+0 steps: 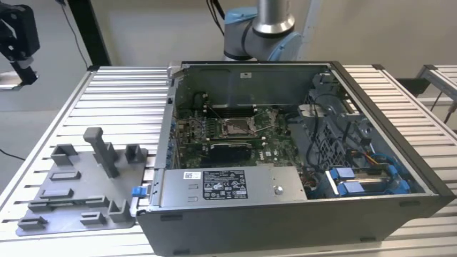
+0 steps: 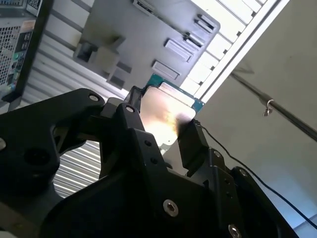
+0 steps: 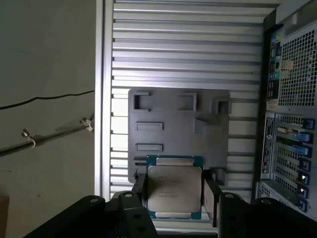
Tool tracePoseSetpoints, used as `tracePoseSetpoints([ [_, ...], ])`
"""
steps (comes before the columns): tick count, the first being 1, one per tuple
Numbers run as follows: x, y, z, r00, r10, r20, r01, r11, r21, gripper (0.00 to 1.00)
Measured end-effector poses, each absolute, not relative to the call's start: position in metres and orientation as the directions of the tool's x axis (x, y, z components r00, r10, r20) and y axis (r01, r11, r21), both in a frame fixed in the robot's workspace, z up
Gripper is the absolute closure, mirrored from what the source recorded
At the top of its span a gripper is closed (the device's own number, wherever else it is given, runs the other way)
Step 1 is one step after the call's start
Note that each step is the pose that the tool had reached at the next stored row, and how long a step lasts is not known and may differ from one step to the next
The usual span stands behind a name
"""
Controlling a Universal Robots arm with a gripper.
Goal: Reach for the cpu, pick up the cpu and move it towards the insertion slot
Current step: 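Pick up the cpu and move it towards the insertion slot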
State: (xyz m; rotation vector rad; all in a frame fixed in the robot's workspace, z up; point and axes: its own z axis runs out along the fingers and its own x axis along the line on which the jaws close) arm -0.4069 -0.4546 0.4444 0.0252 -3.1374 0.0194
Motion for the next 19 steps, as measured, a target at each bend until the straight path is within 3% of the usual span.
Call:
tracePoseSetpoints([
  [19,-0.336,-0.450,0.444,-1.000,-0.021,0.004,-0.021,1.000,-0.012,1.00],
])
